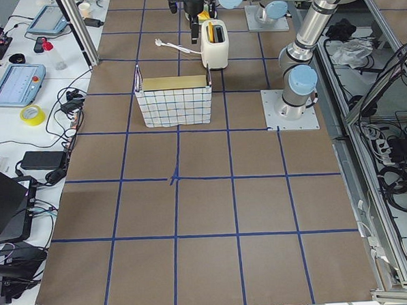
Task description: Press toaster with right arm
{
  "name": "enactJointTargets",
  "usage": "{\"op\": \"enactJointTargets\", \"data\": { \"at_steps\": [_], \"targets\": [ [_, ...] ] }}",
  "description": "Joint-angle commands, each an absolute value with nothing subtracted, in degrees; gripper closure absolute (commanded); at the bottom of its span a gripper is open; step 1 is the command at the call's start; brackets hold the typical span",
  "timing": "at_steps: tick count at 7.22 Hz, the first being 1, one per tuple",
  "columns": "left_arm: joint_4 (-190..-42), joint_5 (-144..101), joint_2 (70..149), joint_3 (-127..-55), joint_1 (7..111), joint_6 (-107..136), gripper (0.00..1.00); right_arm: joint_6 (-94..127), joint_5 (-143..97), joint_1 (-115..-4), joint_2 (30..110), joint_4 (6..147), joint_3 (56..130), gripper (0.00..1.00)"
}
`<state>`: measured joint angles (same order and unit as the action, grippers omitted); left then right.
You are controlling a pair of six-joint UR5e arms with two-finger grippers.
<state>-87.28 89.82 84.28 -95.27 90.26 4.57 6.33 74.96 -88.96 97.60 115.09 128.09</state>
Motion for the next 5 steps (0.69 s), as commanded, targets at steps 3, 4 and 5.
{"op": "enactJointTargets", "data": {
  "at_steps": [3,4,5],
  "targets": [
    [-87.28,89.82,84.29,-95.27,90.26,4.57,0.0,6.59,78.64,-89.03,97.91,100.04,113.41,1.0],
    [-87.28,89.82,84.29,-95.27,90.26,4.57,0.0,5.72,81.62,-89.03,98.08,99.67,110.42,0.73],
    [-87.28,89.82,84.29,-95.27,90.26,4.57,0.0,4.76,83.3,-89.12,98.09,100.02,107.78,0.13]
  ]
}}
